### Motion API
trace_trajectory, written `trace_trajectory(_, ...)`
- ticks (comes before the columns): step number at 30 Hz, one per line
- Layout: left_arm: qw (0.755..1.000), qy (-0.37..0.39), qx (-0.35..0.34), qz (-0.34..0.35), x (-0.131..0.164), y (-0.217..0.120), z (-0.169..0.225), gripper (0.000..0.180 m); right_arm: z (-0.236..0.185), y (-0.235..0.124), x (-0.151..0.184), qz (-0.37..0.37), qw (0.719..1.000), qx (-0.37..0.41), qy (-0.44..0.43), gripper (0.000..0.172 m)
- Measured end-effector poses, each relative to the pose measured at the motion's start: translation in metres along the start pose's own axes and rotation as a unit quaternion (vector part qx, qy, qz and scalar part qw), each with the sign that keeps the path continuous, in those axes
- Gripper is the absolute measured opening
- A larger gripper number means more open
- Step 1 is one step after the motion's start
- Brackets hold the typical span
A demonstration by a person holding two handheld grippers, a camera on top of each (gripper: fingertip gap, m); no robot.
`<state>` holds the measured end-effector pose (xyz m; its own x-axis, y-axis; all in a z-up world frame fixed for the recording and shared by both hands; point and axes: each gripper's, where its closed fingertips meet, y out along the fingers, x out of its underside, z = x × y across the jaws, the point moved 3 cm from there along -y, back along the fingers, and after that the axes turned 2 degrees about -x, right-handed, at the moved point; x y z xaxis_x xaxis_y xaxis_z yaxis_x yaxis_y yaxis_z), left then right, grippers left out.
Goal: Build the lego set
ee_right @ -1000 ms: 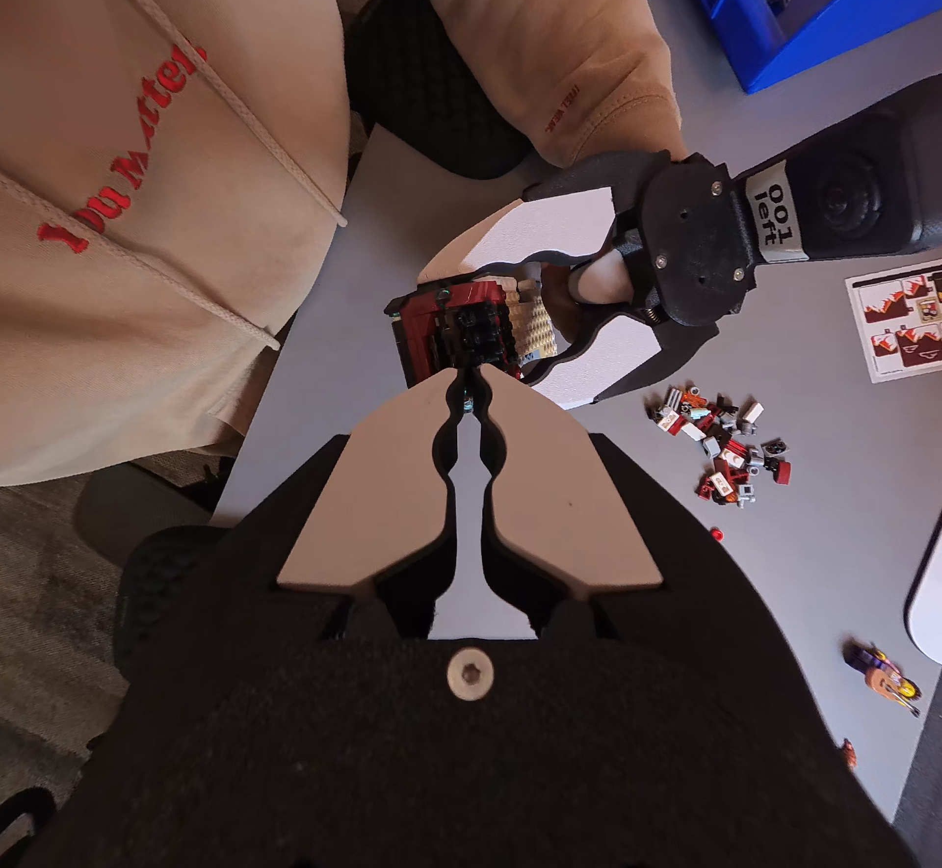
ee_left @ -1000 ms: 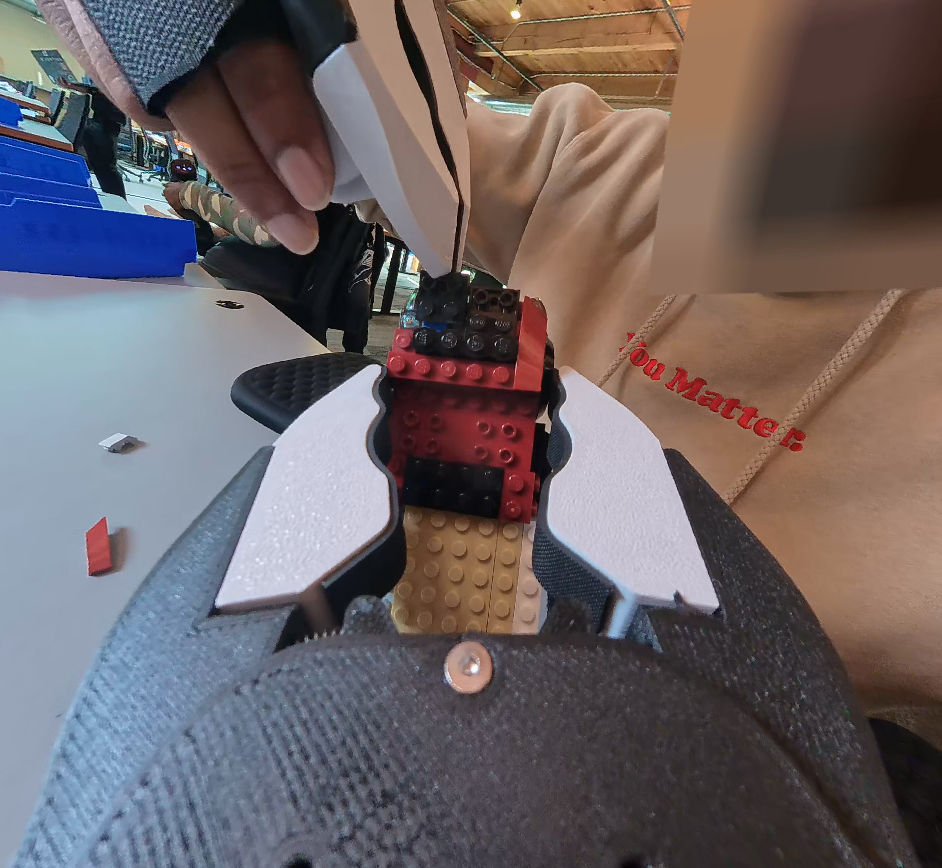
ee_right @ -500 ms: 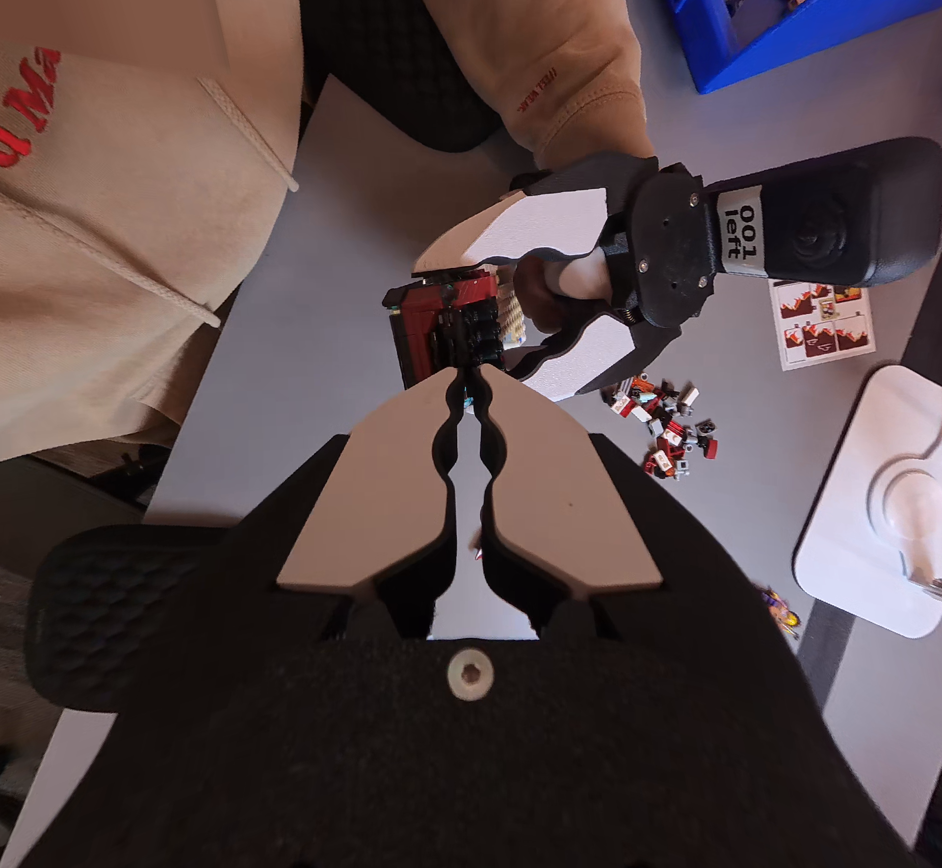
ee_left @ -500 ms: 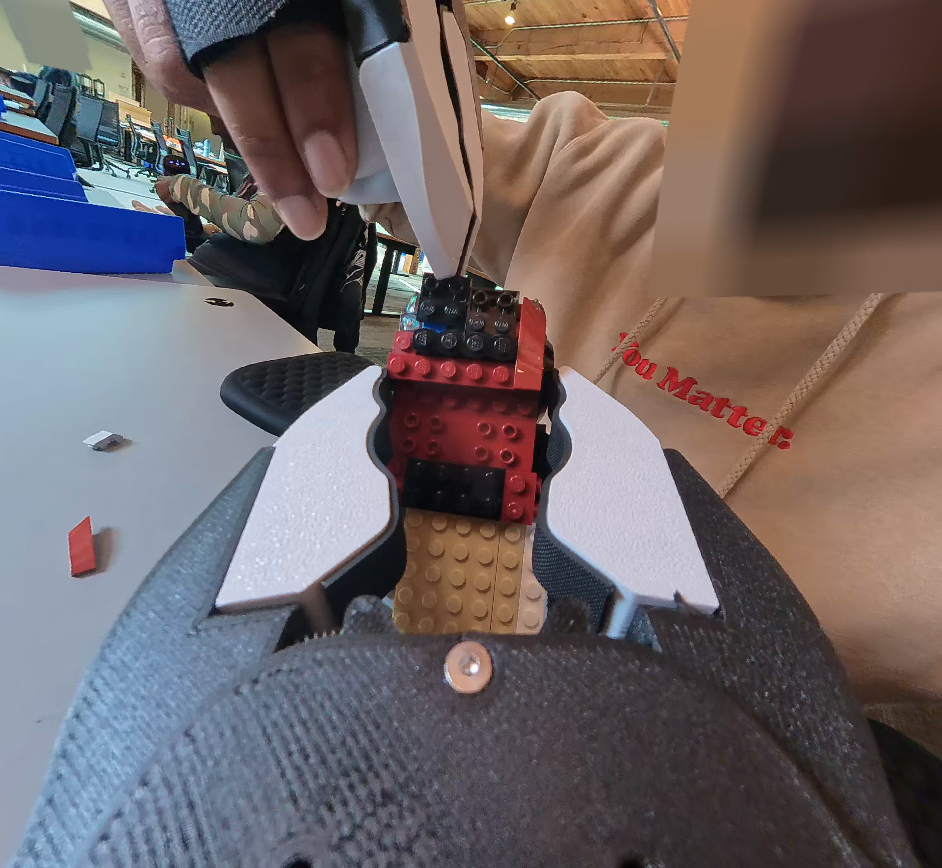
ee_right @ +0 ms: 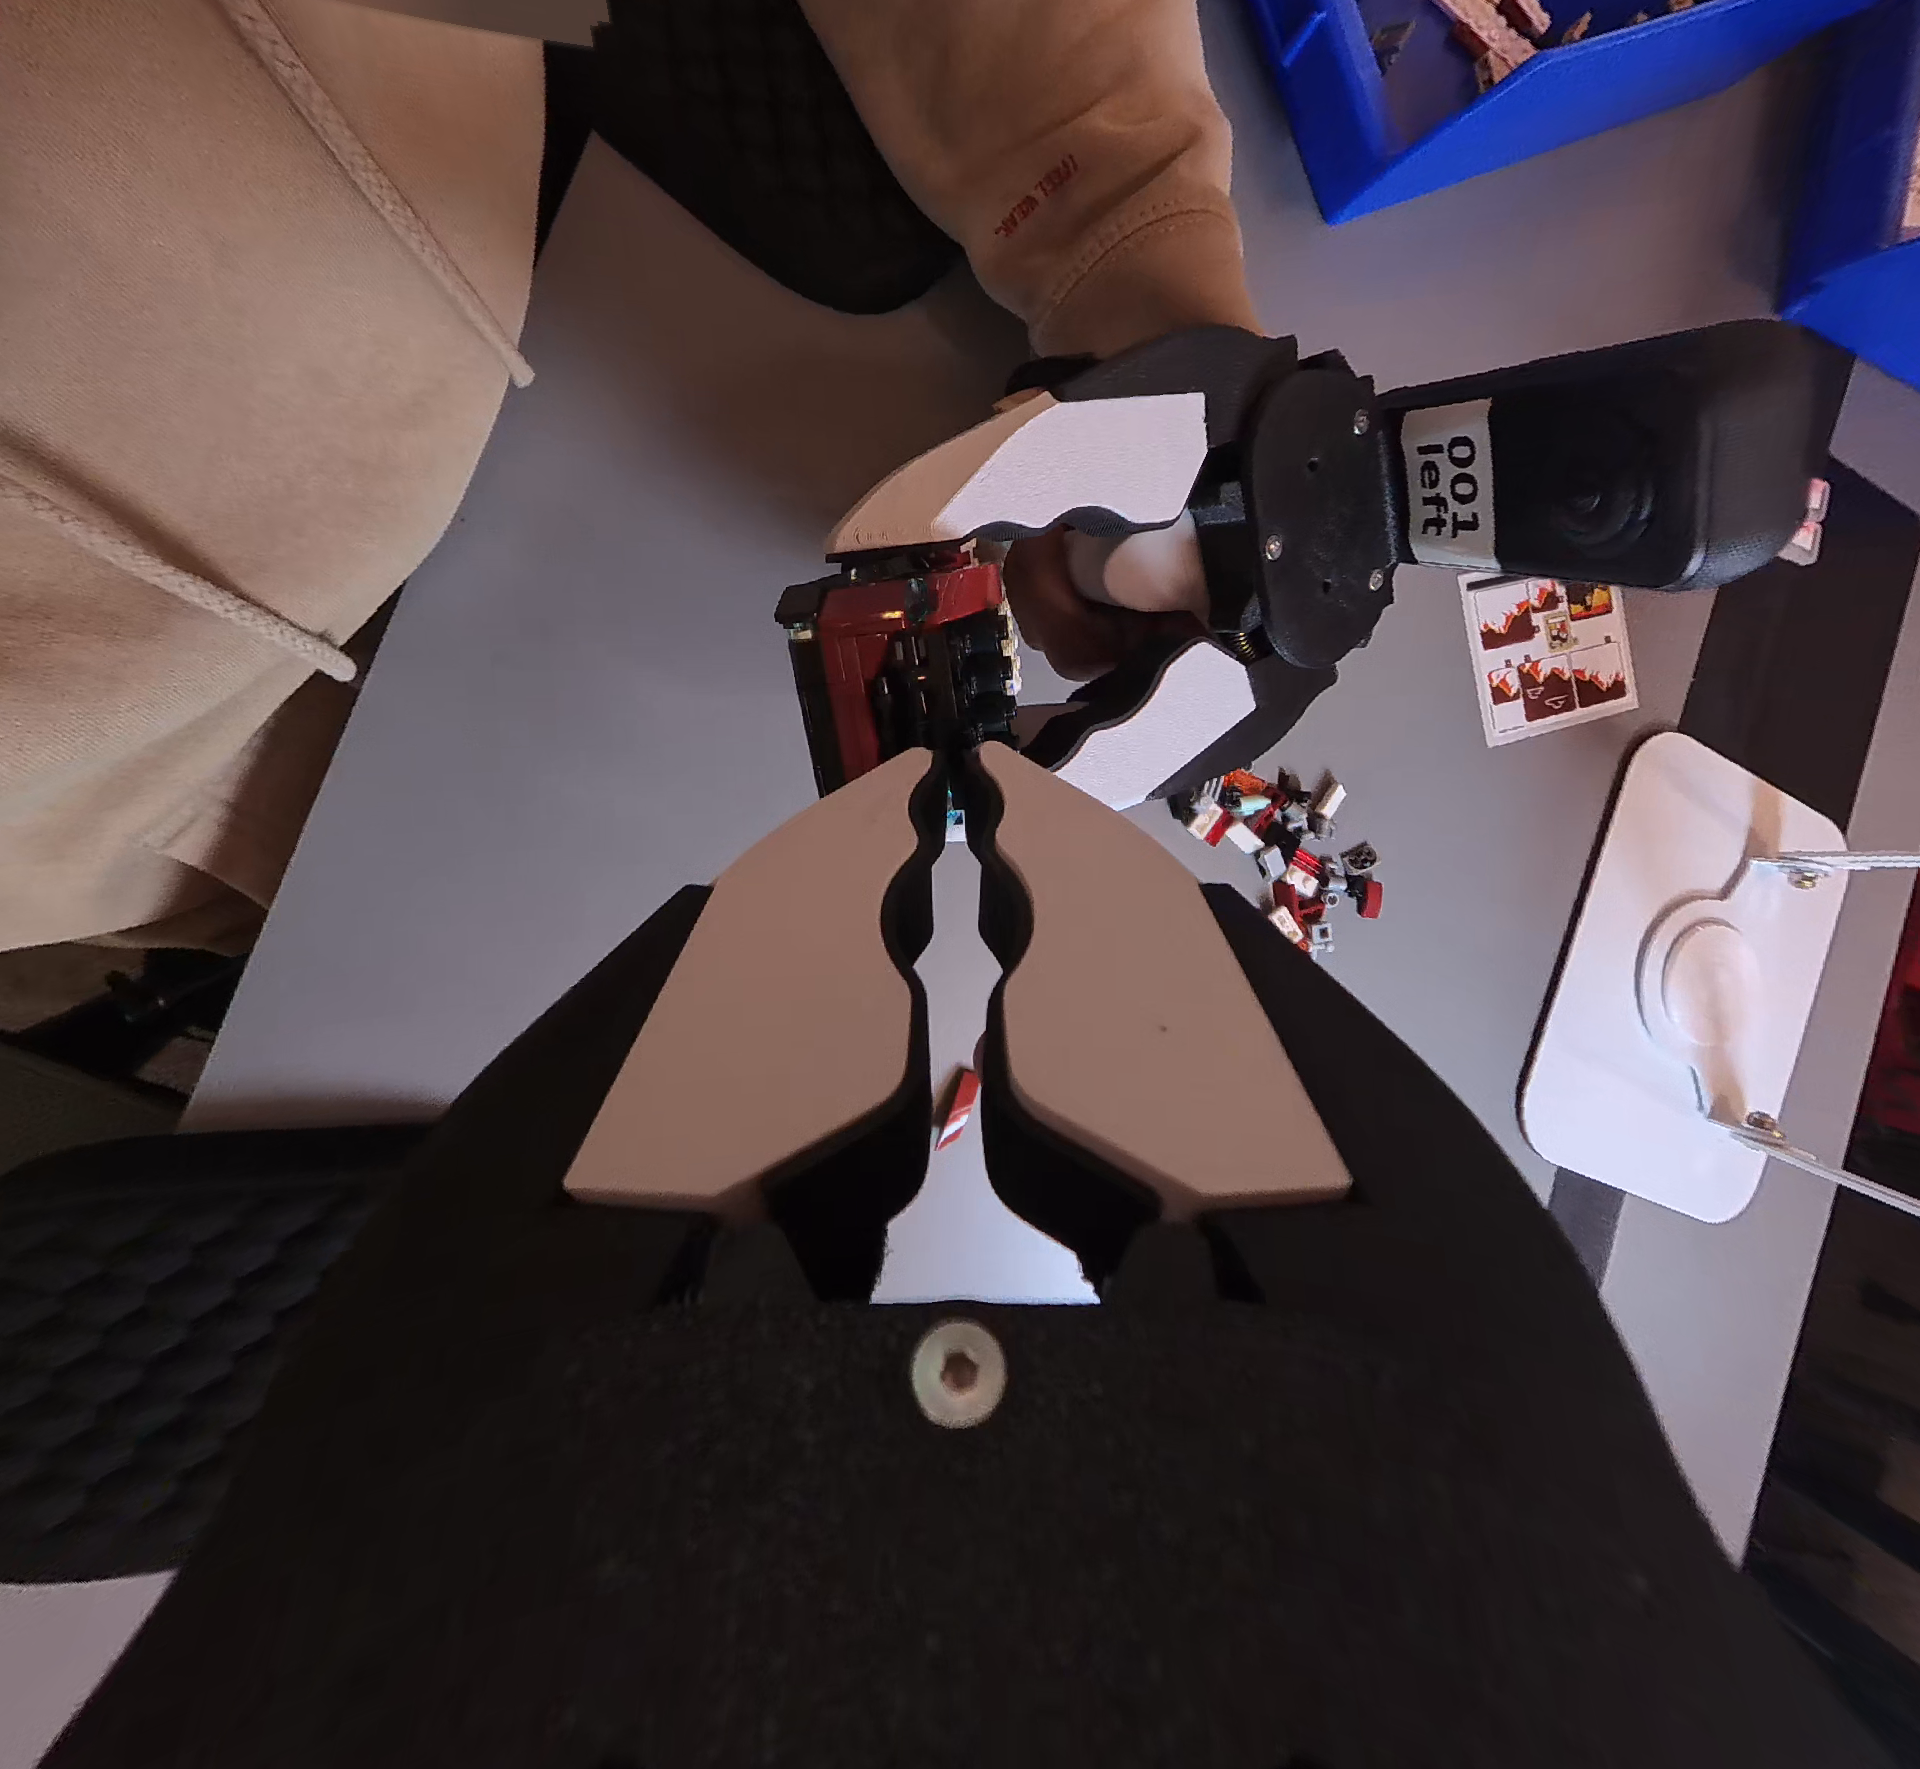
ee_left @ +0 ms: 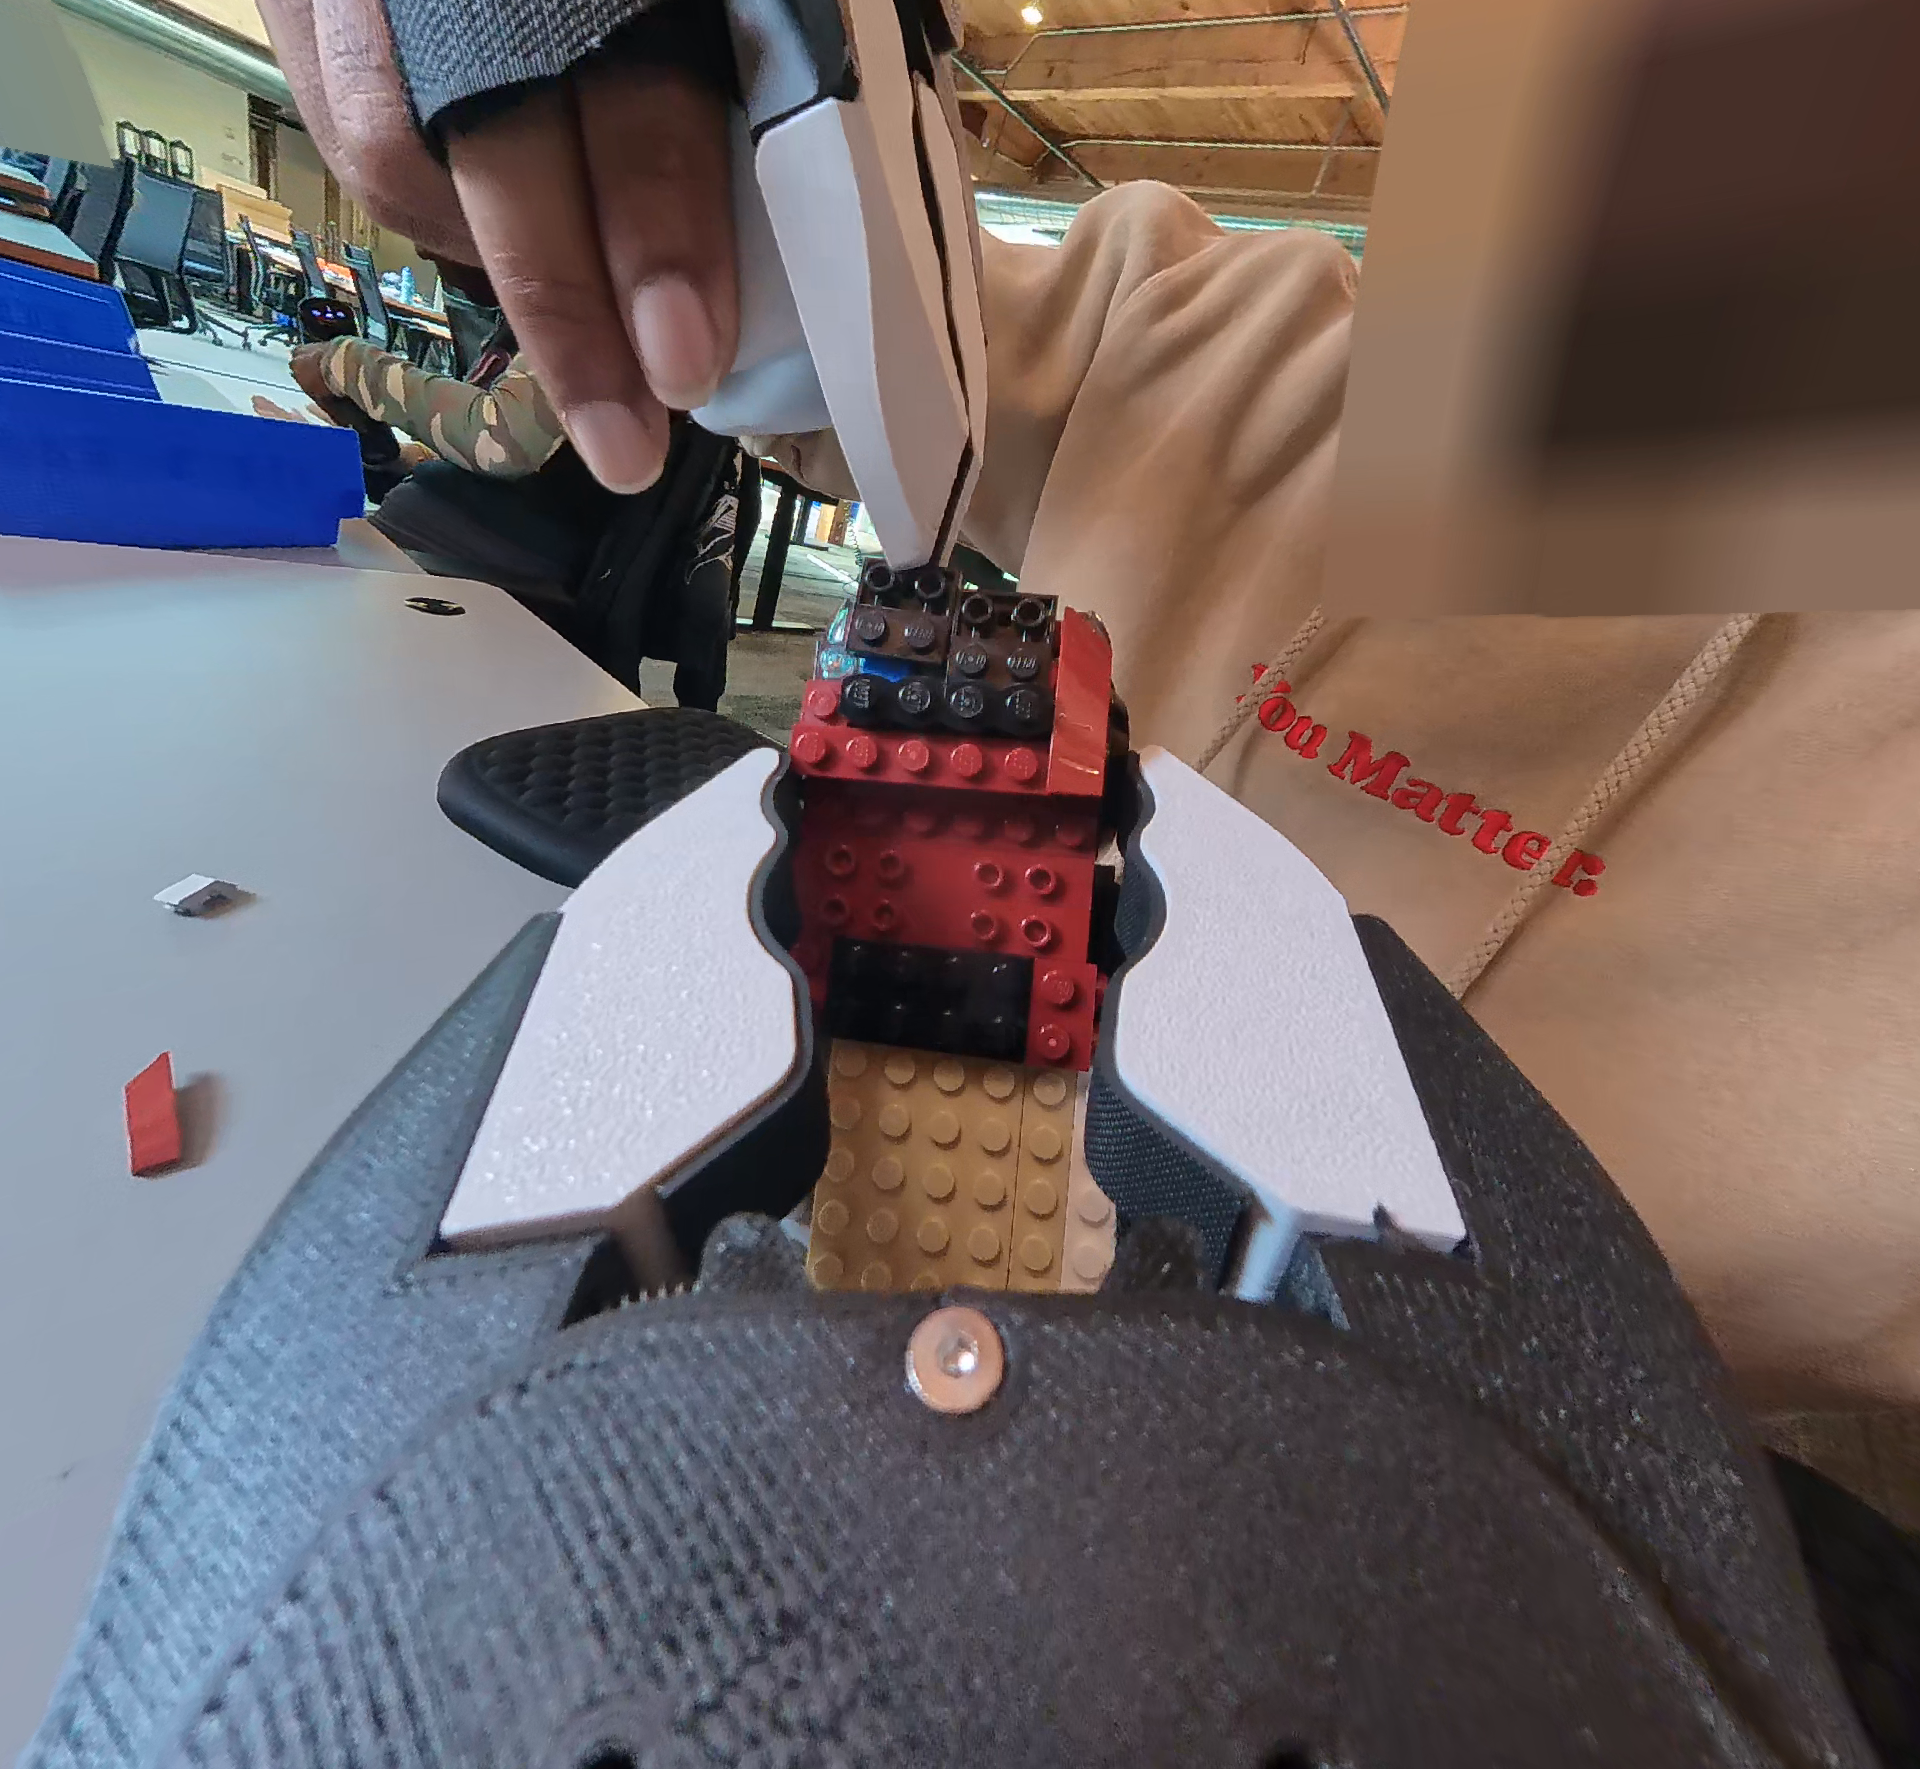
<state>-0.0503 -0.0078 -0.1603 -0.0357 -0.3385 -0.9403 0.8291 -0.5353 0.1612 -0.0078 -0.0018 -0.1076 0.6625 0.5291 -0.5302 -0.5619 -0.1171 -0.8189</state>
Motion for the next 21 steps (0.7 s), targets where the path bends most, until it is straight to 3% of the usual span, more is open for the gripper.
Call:
trace_trajectory(13,0.999,0.006,-0.037,-0.014,-0.001,-0.002,-0.007,0.058,-0.001,0.001,0.009,0.020,0.999,0.046,-0.006,0.003)
trace_trajectory(21,0.999,0.009,-0.037,-0.036,0.002,0.000,-0.005,0.058,-0.005,0.003,0.010,0.045,0.998,0.031,-0.005,0.003)
